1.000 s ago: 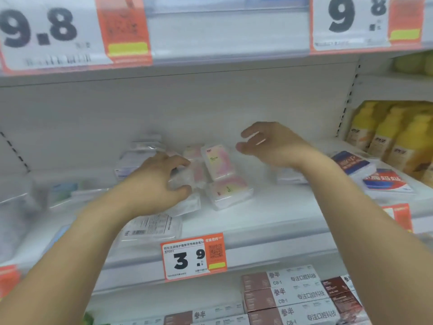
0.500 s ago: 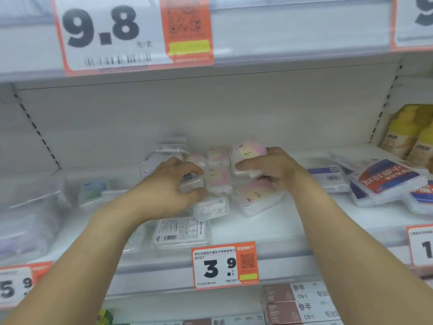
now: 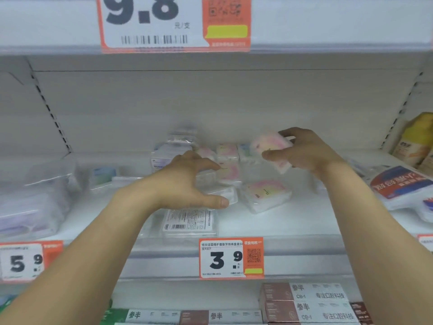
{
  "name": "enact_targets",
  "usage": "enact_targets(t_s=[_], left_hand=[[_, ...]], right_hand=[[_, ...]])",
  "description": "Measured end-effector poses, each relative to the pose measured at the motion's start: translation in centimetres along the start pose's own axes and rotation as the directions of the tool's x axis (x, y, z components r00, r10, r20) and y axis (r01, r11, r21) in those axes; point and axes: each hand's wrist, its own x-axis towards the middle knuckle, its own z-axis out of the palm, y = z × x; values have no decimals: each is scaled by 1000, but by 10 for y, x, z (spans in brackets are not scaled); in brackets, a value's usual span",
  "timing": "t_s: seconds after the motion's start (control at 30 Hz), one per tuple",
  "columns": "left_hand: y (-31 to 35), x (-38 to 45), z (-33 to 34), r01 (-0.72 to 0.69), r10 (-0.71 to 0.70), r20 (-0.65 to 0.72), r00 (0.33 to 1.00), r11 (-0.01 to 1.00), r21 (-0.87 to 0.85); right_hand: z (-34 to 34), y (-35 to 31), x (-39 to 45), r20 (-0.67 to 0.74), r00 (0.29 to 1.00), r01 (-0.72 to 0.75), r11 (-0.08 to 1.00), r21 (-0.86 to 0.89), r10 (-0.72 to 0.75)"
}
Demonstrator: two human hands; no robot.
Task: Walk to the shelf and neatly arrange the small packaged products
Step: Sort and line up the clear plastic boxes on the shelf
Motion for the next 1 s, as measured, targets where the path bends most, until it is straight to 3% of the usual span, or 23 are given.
enact_targets(t_s=[0.1,0.2,0.33,0.43,0.53,0.63,0.7,0.8,0.9,1.0], left_hand=[[-6,-2,-6,16,-16,0,1000,1000,-3],[-19,-6,-17,78,-79,45,996,997,24],[-43,-14,-34,136,-139,78,987,990,42],[-68,-22,-46,242,-260,151,954,962,130],[-86,-30,-49,289,-314,214,925,947,138],[-95,-34,-47,260,-272,138,952,960,101],[-101,-37,-48,247,-252,104,962,967,62],[-107,-41,-49,231,-231,42,972,973,-16],[-108,-44,-43,183,-182,20,983,983,-9],[-109,-44,-35,149,-149,14,989,988,-31]], right_hand=[[15,4,1,35,992,125,989,-84,-122],[27,6,3,163,959,255,956,-145,-231],[25,1,6,217,951,286,899,-333,-222],[23,-13,-1,241,958,254,850,-461,-155],[34,-36,-17,205,928,372,828,-419,-312],[60,-65,-41,231,851,518,824,-229,-471],[82,-77,-51,363,838,525,786,-327,-408],[101,-84,-55,503,840,494,668,-557,-202],[85,-97,-58,514,856,418,653,-632,-50],[75,-128,-47,395,910,385,605,-697,-123]])
